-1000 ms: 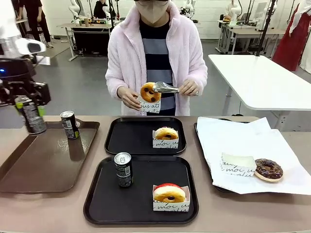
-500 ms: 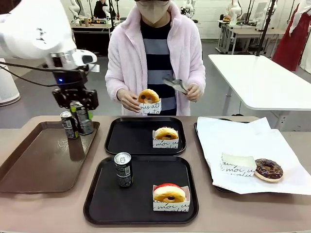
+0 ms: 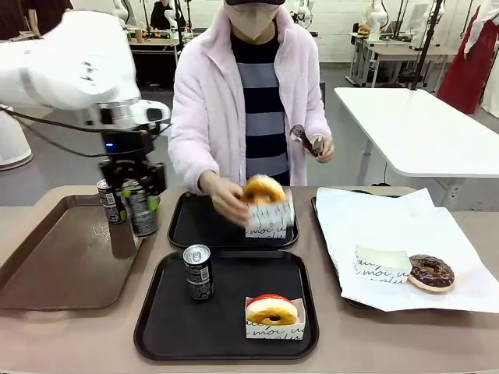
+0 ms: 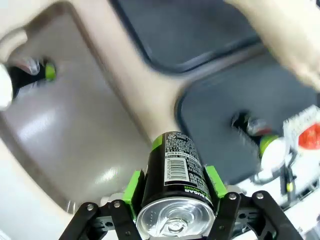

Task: Set up donuts and drinks on trays.
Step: Pick up one Pepsi coke from the Handle tray and place it on the Flat Tray without a Pepsi coke.

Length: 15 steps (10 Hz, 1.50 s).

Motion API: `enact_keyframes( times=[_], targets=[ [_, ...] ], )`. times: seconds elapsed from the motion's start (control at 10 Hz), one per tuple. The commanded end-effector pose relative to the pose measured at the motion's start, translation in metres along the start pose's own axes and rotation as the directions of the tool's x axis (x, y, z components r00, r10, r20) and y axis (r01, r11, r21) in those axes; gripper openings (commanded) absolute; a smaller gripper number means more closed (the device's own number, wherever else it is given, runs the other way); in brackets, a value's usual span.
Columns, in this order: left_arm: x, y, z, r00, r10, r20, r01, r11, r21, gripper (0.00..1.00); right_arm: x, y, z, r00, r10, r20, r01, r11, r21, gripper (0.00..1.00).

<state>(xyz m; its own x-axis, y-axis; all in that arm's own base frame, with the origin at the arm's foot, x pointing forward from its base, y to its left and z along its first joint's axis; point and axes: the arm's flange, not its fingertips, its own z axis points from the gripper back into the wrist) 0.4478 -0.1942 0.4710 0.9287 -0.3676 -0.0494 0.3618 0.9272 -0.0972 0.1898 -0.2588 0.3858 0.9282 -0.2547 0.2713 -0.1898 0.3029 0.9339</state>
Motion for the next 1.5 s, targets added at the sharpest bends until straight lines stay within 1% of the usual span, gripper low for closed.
enact_keyframes(
  times=[0.0,0.1,0.2,0.4,0.5,0.6,0.7,1.4],
  targets=[
    [-0.104,0.038,0.027,0.991,-0.123,-0.060,0.120,0.992,-0.039,0.60,-0.001,0.001,0.001,1.000,0.016,0.004,-0.016,1.000,0.013,1.00],
    [-0.132,0.045,0.027,0.989,-0.139,-0.057,0.136,0.989,-0.054,0.60,-0.001,0.001,0.001,1.000,0.016,0.004,-0.016,1.000,0.013,1.00],
    [-0.142,0.048,0.030,0.989,-0.141,-0.043,0.139,0.989,-0.047,0.60,-0.001,0.001,0.001,1.000,0.016,0.004,-0.016,1.000,0.013,1.00],
    [-0.150,0.046,0.032,0.991,-0.136,-0.015,0.136,0.991,-0.020,0.60,-0.001,0.001,0.001,1.000,0.016,0.004,-0.016,1.000,0.013,1.00],
    [-0.153,0.048,0.036,0.993,-0.114,0.010,0.114,0.993,0.003,0.60,-0.001,0.001,0.001,1.000,0.016,0.004,-0.016,1.000,0.013,1.00],
    [-0.154,0.046,0.040,0.998,-0.051,0.042,0.049,0.997,0.054,0.60,-0.001,0.001,0.001,1.000,0.016,0.004,-0.016,1.000,0.013,1.00],
    [-0.159,0.046,0.037,0.990,-0.136,-0.022,0.135,0.990,-0.040,0.60,-0.001,0.001,0.001,1.000,0.016,0.004,-0.016,1.000,0.013,1.00],
    [-0.159,0.046,0.037,0.990,-0.136,-0.022,0.135,0.990,-0.040,0.60,-0.001,0.001,0.001,1.000,0.016,0.004,-0.016,1.000,0.013,1.00]
  ],
)
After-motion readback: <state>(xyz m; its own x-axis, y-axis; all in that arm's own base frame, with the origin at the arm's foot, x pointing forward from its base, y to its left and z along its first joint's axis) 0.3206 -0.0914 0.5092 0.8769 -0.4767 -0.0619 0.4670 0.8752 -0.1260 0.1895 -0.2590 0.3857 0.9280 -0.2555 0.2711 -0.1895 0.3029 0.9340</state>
